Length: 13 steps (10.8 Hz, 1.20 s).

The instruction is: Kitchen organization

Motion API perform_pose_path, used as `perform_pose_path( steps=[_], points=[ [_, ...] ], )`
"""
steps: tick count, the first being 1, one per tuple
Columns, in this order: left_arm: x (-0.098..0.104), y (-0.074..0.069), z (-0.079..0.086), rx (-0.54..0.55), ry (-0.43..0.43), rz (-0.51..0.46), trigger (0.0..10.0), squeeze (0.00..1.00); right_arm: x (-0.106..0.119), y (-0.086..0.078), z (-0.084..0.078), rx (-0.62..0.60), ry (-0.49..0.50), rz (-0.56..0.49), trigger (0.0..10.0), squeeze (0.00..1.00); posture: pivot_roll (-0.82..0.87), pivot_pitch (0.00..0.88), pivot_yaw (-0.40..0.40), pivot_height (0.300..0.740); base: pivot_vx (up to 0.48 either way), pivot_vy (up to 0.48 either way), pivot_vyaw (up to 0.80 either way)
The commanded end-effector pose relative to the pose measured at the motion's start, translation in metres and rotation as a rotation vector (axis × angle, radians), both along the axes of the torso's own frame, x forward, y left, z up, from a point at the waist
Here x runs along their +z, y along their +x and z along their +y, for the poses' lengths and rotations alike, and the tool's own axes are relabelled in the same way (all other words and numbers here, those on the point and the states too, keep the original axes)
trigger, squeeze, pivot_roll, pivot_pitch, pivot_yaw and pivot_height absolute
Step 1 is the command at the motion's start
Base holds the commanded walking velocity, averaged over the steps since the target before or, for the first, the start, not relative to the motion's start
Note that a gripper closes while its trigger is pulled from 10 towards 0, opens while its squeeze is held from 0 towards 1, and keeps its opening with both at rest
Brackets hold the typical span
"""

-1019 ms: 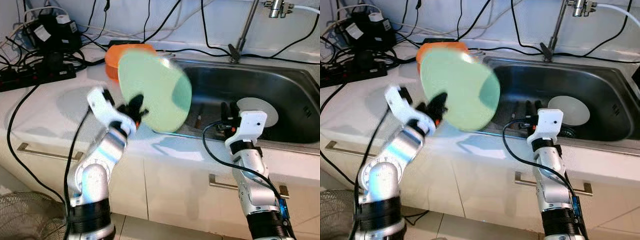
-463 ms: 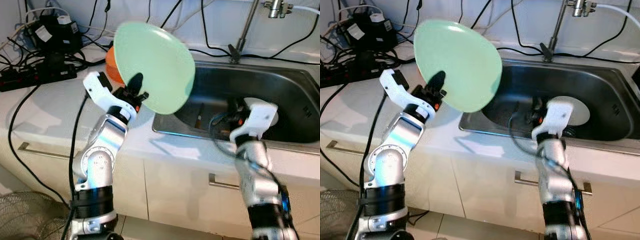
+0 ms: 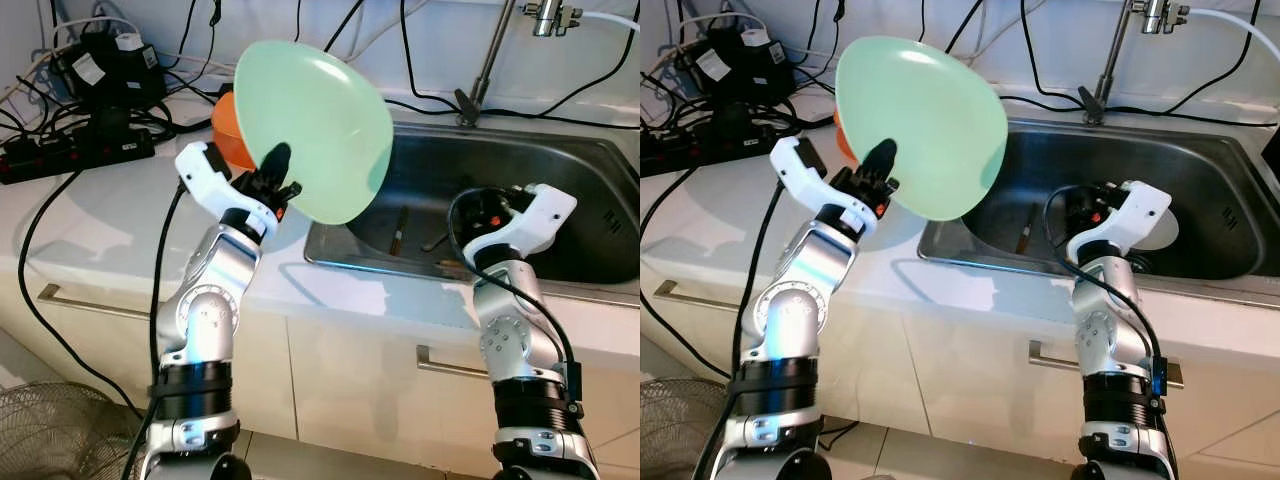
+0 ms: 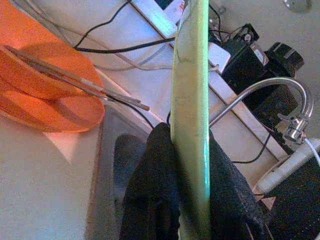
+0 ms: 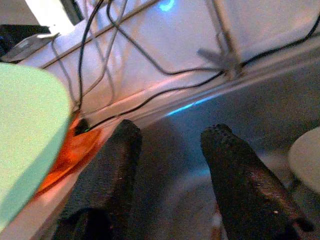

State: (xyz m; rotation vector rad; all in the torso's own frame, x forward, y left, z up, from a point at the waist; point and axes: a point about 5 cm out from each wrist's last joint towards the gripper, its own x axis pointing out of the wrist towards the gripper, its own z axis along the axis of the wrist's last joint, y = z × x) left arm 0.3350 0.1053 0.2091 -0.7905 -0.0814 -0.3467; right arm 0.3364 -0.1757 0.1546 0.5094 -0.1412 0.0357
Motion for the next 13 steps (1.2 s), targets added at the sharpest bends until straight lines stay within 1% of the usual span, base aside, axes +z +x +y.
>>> perform_pose_path(
  steps=[1,2,3,4,5,7,8,10,13],
  points=[
    [0.015,0.002,-0.007,-0.028,-0.009,-0.076,10.0,0.00,0.006,0.002,0.005,0.063,0.114,-0.006,10.0,0.00,0.04,0.000,0.043,0.740,0.000,0.000,0.00],
    [0.015,0.002,-0.008,-0.037,-0.021,-0.082,10.0,0.00,0.006,0.003,0.006,0.099,0.187,-0.001,10.0,0.00,0.04,0.000,0.045,0.740,0.000,0.000,0.00],
    [0.014,0.003,-0.010,-0.046,-0.029,-0.080,10.0,0.00,0.009,0.002,0.012,0.170,0.270,-0.009,10.0,0.00,0.03,0.000,0.050,0.740,0.000,0.000,0.00],
    [0.013,0.004,-0.014,-0.065,-0.031,-0.073,10.0,0.00,0.015,-0.003,0.020,0.275,0.339,-0.047,10.0,0.00,0.03,0.000,0.053,0.740,0.000,0.000,0.00],
    [0.013,0.003,-0.016,-0.083,-0.025,-0.070,10.0,0.00,0.017,-0.005,0.023,0.309,0.357,-0.062,10.0,0.00,0.03,0.000,0.055,0.740,0.000,0.000,0.00],
    [0.011,0.002,-0.023,-0.125,-0.027,-0.069,10.0,0.00,0.021,-0.011,0.030,0.396,0.426,-0.087,10.0,0.00,0.03,0.000,0.060,0.740,0.000,0.000,0.00],
    [0.013,0.002,-0.025,-0.136,-0.034,-0.075,10.0,0.00,0.022,-0.013,0.032,0.416,0.415,-0.095,10.0,0.00,0.03,0.000,0.060,0.740,0.000,0.000,0.00],
    [0.017,0.000,-0.027,-0.154,-0.052,-0.103,10.0,0.00,0.019,-0.013,0.030,0.395,0.420,-0.085,10.0,0.00,0.03,0.000,0.059,0.740,0.000,0.000,0.00],
    [0.022,-0.002,-0.031,-0.189,-0.088,-0.126,10.0,0.00,0.015,-0.015,0.032,0.403,0.419,-0.071,10.0,0.00,0.04,0.000,0.049,0.740,0.000,0.000,0.00]
  ],
)
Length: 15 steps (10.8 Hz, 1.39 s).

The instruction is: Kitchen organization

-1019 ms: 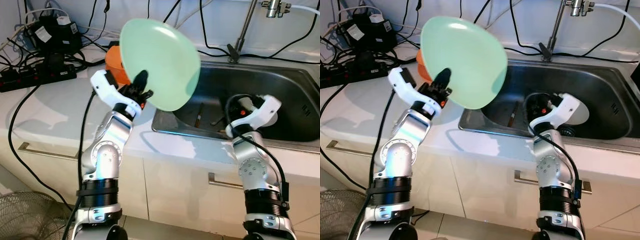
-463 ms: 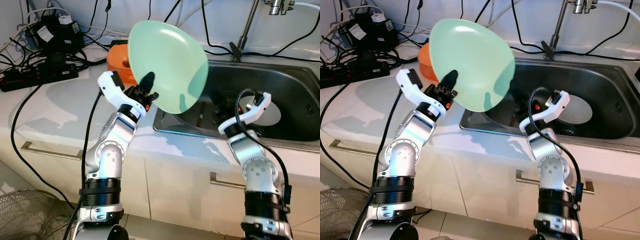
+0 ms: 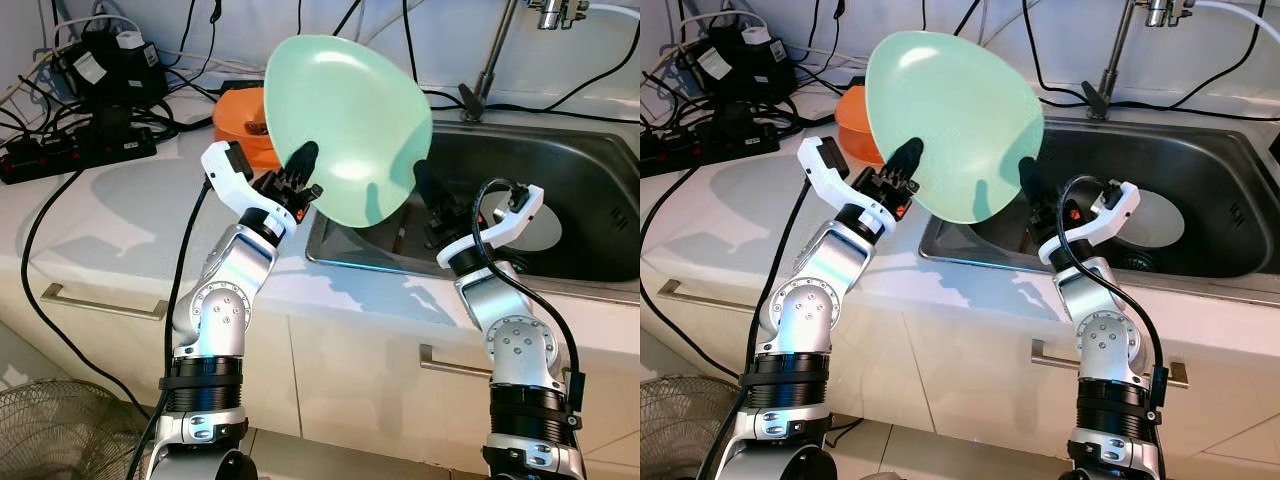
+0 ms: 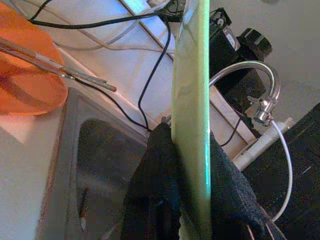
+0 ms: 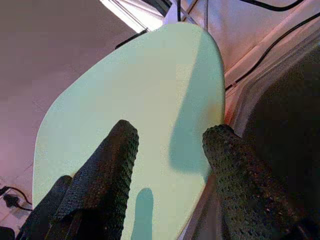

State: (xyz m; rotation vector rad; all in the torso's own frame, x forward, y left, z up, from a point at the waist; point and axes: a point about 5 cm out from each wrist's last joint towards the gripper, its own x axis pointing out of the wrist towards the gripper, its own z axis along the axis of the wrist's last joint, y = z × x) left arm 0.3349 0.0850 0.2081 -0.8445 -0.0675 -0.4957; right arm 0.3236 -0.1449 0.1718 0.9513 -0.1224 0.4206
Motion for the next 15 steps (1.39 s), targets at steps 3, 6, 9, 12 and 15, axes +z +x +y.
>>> perform_pose_path(
  steps=[3,6,9,12,15],
  points=[
    [0.024,-0.004,-0.011,-0.065,-0.066,-0.096,10.0,0.00,-0.004,-0.003,0.001,0.004,-0.008,0.013,10.0,0.00,0.05,0.000,0.044,0.740,0.000,0.000,0.00],
    [0.028,-0.007,-0.010,-0.086,-0.093,-0.110,10.0,0.00,-0.006,-0.002,0.003,0.007,-0.012,0.018,10.0,0.00,0.06,0.000,0.040,0.740,0.000,0.000,0.00],
    [0.026,-0.010,-0.015,-0.131,-0.091,-0.104,10.0,0.00,-0.006,-0.001,0.005,0.008,-0.007,0.020,10.0,0.00,0.05,0.000,0.041,0.740,0.000,0.000,0.00],
    [0.021,-0.013,-0.021,-0.176,-0.071,-0.091,10.0,0.00,-0.002,-0.001,0.006,0.005,0.028,0.005,10.0,0.00,0.05,0.000,0.045,0.740,0.000,0.000,0.00],
    [0.015,-0.011,-0.020,-0.169,-0.058,-0.070,10.0,0.00,0.002,0.000,0.001,-0.028,0.088,-0.008,0.0,0.00,0.05,0.000,0.045,0.740,0.000,0.000,0.00]
  ],
)
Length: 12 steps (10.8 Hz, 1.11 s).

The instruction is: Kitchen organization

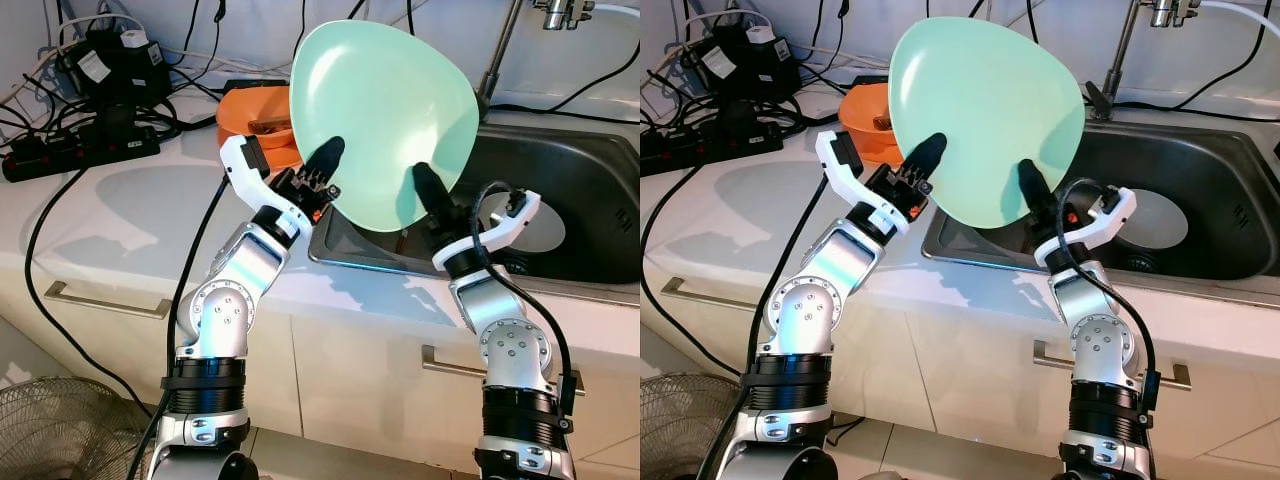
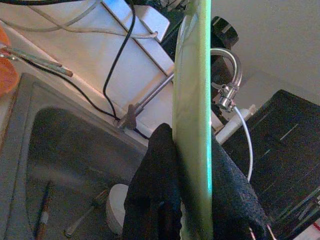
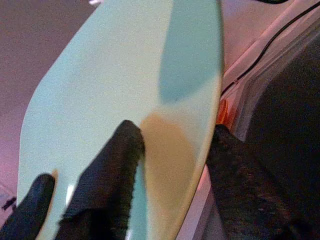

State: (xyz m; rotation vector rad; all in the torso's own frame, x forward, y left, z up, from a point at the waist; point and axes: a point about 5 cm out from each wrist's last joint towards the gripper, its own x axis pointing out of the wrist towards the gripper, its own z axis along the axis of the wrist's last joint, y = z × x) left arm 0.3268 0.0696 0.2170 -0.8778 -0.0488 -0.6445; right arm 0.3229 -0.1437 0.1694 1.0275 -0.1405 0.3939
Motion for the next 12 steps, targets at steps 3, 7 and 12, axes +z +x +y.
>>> perform_pose_path(
  steps=[3,7,12],
  points=[
    [-0.006,0.001,-0.003,0.005,0.055,-0.004,10.0,0.00,0.009,0.001,-0.004,-0.021,0.092,-0.033,0.0,0.00,0.05,0.000,0.052,0.740,0.000,0.000,0.00],
    [-0.012,0.001,-0.008,-0.012,0.076,0.018,10.0,0.00,0.015,0.000,-0.003,-0.004,0.131,-0.062,0.0,0.00,0.04,0.000,0.056,0.740,0.000,0.000,0.00],
    [-0.023,0.002,-0.006,0.025,0.162,0.034,10.0,1.00,0.017,0.001,-0.003,-0.006,0.162,-0.064,0.0,0.00,0.05,0.000,0.054,0.740,0.000,0.000,0.00]
  ],
)
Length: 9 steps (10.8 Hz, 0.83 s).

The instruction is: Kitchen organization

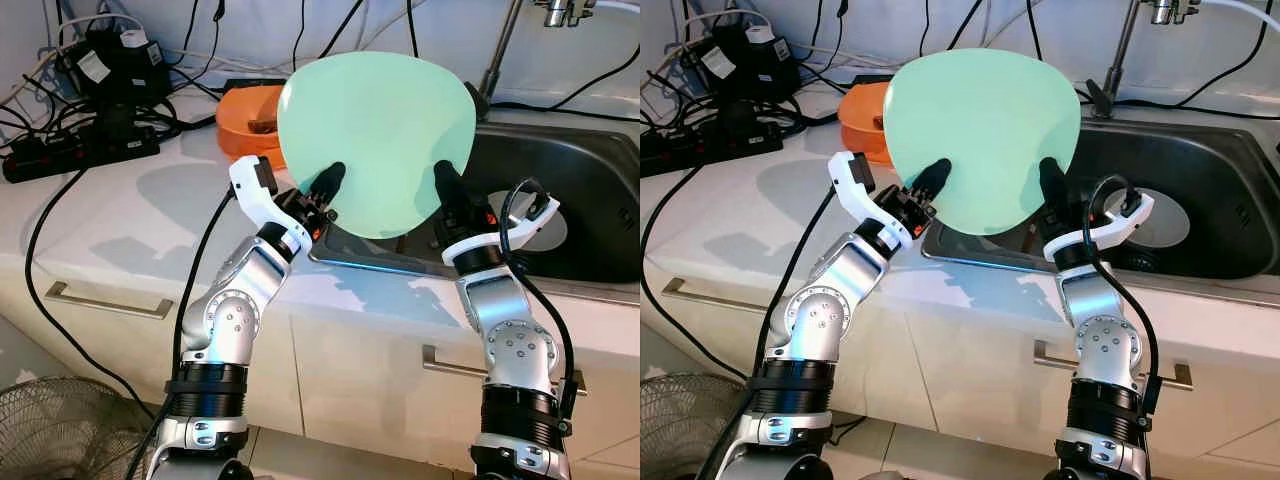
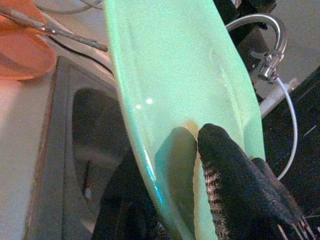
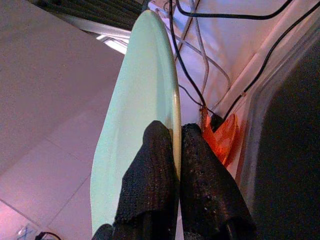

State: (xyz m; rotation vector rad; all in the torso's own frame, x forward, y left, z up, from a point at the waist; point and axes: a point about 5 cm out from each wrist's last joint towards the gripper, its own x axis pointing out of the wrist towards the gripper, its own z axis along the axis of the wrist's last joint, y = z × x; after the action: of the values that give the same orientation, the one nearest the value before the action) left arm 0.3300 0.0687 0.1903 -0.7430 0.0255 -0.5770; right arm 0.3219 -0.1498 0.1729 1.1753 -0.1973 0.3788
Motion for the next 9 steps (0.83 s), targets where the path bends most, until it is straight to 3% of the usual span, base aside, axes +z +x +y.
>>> perform_pose_path(
  steps=[1,3,4,5,6,7,8,9],
  points=[
    [0.000,-0.002,-0.006,-0.025,0.034,-0.010,10.0,1.00,0.015,0.002,0.001,-0.006,0.025,-0.048,0.0,0.00,0.05,0.000,0.054,0.740,0.000,0.000,0.00],
    [-0.005,-0.006,-0.006,-0.032,0.079,-0.012,10.0,1.00,0.019,0.007,-0.012,-0.088,0.079,-0.035,0.0,0.00,0.05,0.000,0.053,0.740,0.000,0.000,0.00],
    [-0.010,-0.007,-0.003,-0.013,0.157,-0.024,10.0,1.00,0.018,0.010,-0.024,-0.151,0.132,-0.015,0.0,0.00,0.05,0.000,0.051,0.740,0.000,0.000,0.00],
    [-0.013,-0.009,-0.003,-0.021,0.176,-0.027,10.0,1.00,0.017,0.012,-0.032,-0.191,0.152,-0.005,0.0,0.00,0.05,0.000,0.051,0.740,0.000,0.000,0.00],
    [-0.017,-0.011,0.000,-0.010,0.237,-0.033,10.0,0.00,0.019,0.013,-0.041,-0.229,0.147,-0.001,0.0,0.00,0.06,0.000,0.050,0.740,0.000,0.000,0.00],
    [-0.022,-0.013,0.001,-0.009,0.308,-0.038,10.0,0.00,0.021,0.016,-0.049,-0.279,0.115,0.008,0.0,0.00,0.05,0.000,0.051,0.740,0.000,0.000,0.00],
    [-0.029,-0.017,0.002,-0.027,0.416,-0.048,10.0,0.00,0.019,0.020,-0.060,-0.352,0.034,0.040,4.0,0.00,0.06,0.000,0.051,0.740,0.000,0.000,0.00],
    [-0.033,-0.019,0.003,-0.034,0.476,-0.057,10.0,0.00,0.019,0.021,-0.065,-0.388,-0.003,0.052,10.0,0.00,0.06,0.000,0.051,0.740,0.000,0.000,0.00]
  ],
)
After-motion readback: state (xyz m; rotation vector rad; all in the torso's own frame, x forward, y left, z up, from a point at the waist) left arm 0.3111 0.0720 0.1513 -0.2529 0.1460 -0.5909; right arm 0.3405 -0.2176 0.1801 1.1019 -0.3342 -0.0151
